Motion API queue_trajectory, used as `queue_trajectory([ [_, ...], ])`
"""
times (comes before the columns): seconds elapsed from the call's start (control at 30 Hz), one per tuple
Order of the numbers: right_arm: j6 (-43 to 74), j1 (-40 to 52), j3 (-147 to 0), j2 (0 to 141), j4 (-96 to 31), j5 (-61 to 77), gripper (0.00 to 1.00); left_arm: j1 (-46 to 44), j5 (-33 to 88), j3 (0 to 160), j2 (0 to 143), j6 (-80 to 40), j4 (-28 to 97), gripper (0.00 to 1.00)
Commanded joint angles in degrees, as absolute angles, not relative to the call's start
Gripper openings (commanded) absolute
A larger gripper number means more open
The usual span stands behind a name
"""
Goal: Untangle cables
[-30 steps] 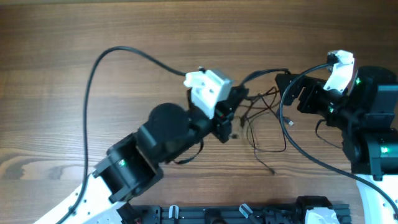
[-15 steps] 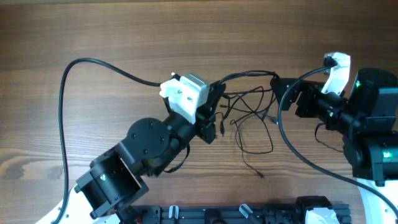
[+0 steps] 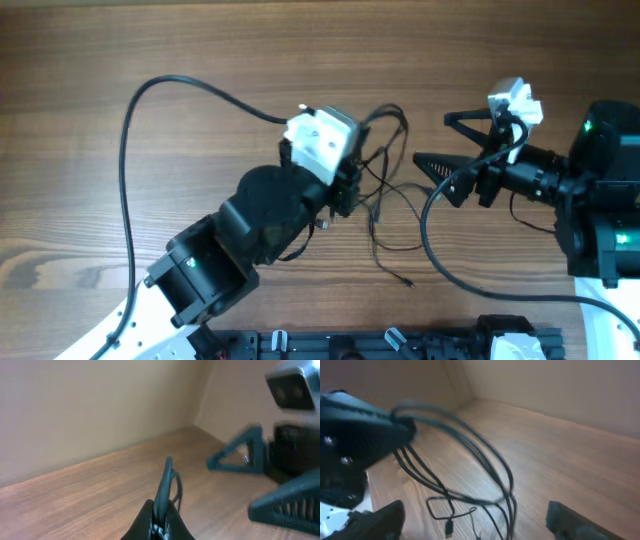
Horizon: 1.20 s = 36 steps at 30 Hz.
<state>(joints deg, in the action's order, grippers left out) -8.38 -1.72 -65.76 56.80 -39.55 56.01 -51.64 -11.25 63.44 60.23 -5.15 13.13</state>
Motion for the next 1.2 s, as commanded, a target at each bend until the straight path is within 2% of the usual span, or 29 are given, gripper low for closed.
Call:
queue_trajectory([
  [0.0, -17.3, -1.9, -65.4, 54.0, -38.8, 59.0, 0.79, -51.5, 2.2, 64.8, 60.1, 5.1, 12.9, 0.04],
  [0.07, -22.3, -1.9, -65.4, 52.6, -38.3, 59.0, 0.74, -51.5, 9.3, 64.8, 60.1, 10.2, 12.9, 0.04],
  [0.1, -24.3, -1.9, -65.4, 52.0, -38.1, 59.0, 0.66, -51.5, 10.5, 64.8, 60.1, 11.4, 12.9, 0.04],
  [0.17, -25.6, -1.9, -65.4, 51.1, -37.5, 59.0, 0.56, -51.5, 10.4, 64.8, 60.1, 11.8, 12.9, 0.04],
  [0.4, -25.6, -1.9, -65.4, 51.0, -37.3, 61.4, 0.37, -51.5, 12.5, 64.8, 60.1, 11.8, 12.2, 0.04],
  [0.43, -25.6, -1.9, -65.4, 51.0, -37.3, 61.9, 0.37, -51.5, 12.7, 64.8, 60.1, 11.7, 11.5, 0.04],
  [0.53, -25.5, -1.9, -65.4, 51.0, -37.3, 63.0, 0.35, -51.5, 12.6, 64.8, 60.2, 11.6, 9.5, 0.17],
  [0.57, -25.6, -1.9, -65.3, 51.0, -37.3, 64.4, 0.25, -51.5, 12.6, 64.8, 60.4, 11.6, 8.9, 0.21],
  [0.6, -25.4, -1.9, -65.4, 51.0, -37.3, 64.6, 0.05, -51.5, 12.6, 64.8, 60.7, 11.6, 8.4, 0.22],
  [0.7, -25.0, -1.9, -65.3, 51.0, -38.2, 64.1, 0.04, -51.5, 12.6, 64.8, 61.6, 11.6, 7.7, 0.14],
  [0.73, -24.6, -1.9, -65.3, 51.0, -38.7, 62.3, 0.04, -51.5, 11.5, 64.8, 61.6, 11.3, 8.0, 0.15],
  [0.77, -23.0, -1.9, -65.3, 51.0, -38.6, 60.1, 0.04, -51.5, 9.5, 64.8, 61.6, 10.2, 8.4, 0.21],
  [0.8, -20.3, -1.9, -65.3, 51.0, -38.6, 56.2, 0.04, -51.5, 6.1, 64.8, 61.6, 9.6, 10.0, 0.42],
  [0.83, -18.3, -1.9, -65.3, 51.0, -38.6, 53.6, 0.05, -51.5, 3.7, 64.8, 61.6, 9.6, 12.1, 0.54],
  [0.87, -14.5, -1.9, -65.3, 51.0, -38.6, 49.2, 0.19, -51.5, 2.2, 64.8, 61.8, 9.7, 15.2, 0.63],
  [0.93, -8.9, -1.9, -65.3, 51.0, -38.6, 42.7, 0.38, -51.5, 2.2, 64.8, 62.9, 10.2, 21.4, 0.71],
  [0.97, -5.1, -1.9, -65.3, 51.0, -38.7, 38.5, 0.45, -51.5, 0.9, 64.8, 64.1, 10.1, 25.6, 0.79],
  [1.0, -0.3, -1.9, -65.3, 51.0, -38.8, 33.3, 0.59, -51.5, -1.0, 64.8, 65.6, 10.1, 29.3, 0.86],
  [1.07, 3.4, -1.9, -65.3, 51.0, -39.1, 29.5, 0.7, -51.5, -2.5, 64.8, 69.6, 10.1, 33.7, 0.88],
  [1.17, 3.4, -1.9, -65.3, 51.0, -40.2, 29.5, 0.71, -51.5, -7.2, 64.8, 77.6, 10.0, 34.3, 0.91],
])
